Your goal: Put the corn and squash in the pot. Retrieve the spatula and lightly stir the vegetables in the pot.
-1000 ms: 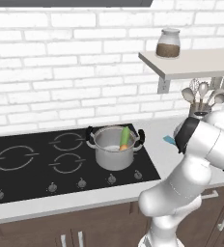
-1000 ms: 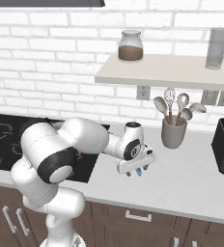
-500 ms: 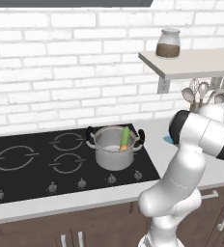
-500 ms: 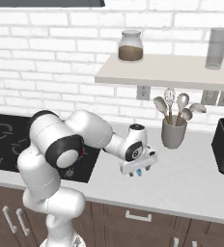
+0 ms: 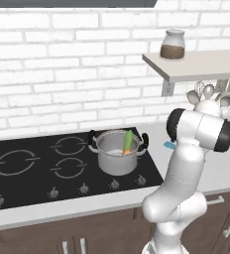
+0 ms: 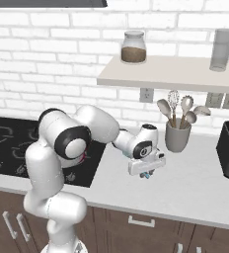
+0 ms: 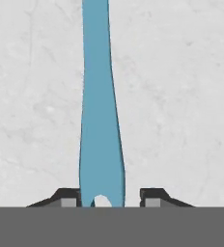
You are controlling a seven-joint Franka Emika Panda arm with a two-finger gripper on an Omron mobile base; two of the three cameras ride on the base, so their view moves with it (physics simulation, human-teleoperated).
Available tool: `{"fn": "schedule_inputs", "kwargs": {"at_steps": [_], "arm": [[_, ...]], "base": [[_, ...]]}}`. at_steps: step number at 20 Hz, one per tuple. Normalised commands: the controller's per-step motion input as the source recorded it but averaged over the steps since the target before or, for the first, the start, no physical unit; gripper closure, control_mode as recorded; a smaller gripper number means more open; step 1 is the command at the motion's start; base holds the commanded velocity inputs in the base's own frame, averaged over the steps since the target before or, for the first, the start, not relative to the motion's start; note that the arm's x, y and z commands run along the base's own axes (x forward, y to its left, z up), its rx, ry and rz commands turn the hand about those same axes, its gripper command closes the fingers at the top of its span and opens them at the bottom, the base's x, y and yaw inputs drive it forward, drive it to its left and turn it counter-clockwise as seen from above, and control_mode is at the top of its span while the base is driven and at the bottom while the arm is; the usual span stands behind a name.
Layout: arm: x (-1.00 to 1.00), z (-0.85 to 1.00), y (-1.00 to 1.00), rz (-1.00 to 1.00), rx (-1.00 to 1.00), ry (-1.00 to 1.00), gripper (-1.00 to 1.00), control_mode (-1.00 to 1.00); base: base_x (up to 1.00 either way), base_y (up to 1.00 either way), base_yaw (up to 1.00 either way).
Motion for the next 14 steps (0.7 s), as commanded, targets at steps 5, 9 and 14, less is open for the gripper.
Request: {"fn": "schedule_inputs", "kwargs": {"at_steps": [5,9,14], "arm": [[-0.57,0.28,0.0,0.08,-0.04,-0.15,1.0,-1.0],[-0.93,1.0,0.21,0.23,-0.24,-0.36,1.0,-1.0],[-0.75,1.0,0.6,0.38,-0.49,-0.28,1.0,-1.0]], "base": [[0.0,0.0,0.0],[0.0,0.0,0.0],[0.0,0.0,0.0]]}}
